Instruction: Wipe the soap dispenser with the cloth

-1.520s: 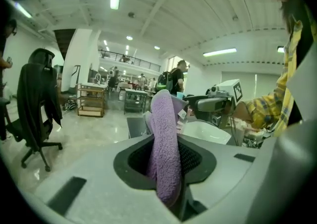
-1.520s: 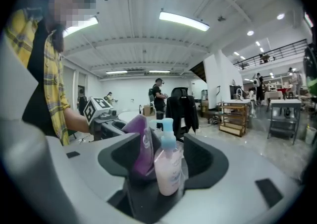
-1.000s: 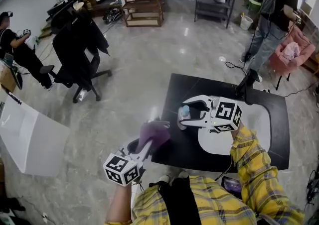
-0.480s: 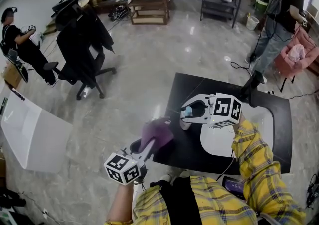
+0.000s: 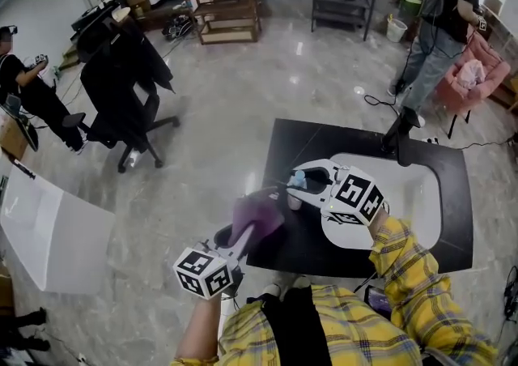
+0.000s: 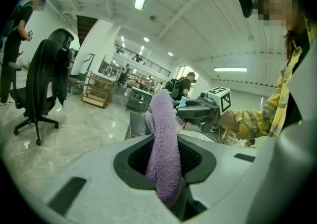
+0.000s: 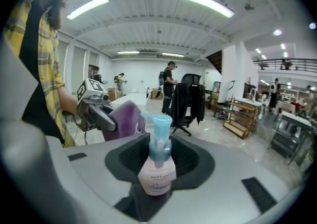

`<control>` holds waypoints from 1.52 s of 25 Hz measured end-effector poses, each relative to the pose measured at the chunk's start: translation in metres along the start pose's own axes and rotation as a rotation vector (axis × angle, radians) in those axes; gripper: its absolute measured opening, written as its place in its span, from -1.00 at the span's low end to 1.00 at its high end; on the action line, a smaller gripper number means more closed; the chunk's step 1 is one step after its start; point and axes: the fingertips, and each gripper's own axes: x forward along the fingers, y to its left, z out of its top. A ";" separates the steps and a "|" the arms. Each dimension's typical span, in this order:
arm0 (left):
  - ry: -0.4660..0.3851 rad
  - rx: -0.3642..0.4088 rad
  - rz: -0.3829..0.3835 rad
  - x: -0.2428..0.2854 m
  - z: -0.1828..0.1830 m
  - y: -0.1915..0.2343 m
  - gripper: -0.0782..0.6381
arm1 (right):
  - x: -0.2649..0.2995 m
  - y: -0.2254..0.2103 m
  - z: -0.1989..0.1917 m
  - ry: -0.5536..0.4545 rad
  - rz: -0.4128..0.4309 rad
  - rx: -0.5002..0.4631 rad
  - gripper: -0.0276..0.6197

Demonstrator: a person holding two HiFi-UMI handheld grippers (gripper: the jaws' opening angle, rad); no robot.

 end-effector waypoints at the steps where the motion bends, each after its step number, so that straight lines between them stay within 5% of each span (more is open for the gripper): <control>1: 0.000 -0.001 -0.004 0.002 0.000 0.000 -0.57 | -0.001 -0.003 -0.001 -0.006 -0.047 0.019 -0.53; 9: 0.008 -0.007 -0.033 0.007 0.001 0.001 -0.57 | -0.003 -0.021 -0.002 -0.039 -0.387 0.210 -0.53; 17: 0.007 -0.015 -0.052 0.012 0.002 0.001 -0.57 | -0.004 -0.029 -0.004 -0.058 -0.581 0.313 -0.53; 20: 0.003 -0.018 -0.059 0.013 0.004 -0.002 -0.57 | -0.005 -0.028 -0.006 -0.053 -0.508 0.311 -0.51; 23: -0.001 -0.023 -0.060 0.011 0.005 -0.001 -0.57 | -0.006 -0.023 -0.010 -0.033 -0.392 0.236 -0.17; 30: -0.009 -0.033 -0.059 0.007 0.004 -0.001 -0.57 | -0.008 -0.014 -0.013 -0.024 -0.013 0.125 -0.16; 38: -0.025 -0.037 -0.035 -0.001 0.004 -0.004 -0.57 | -0.001 -0.018 -0.012 -0.030 0.206 0.172 -0.16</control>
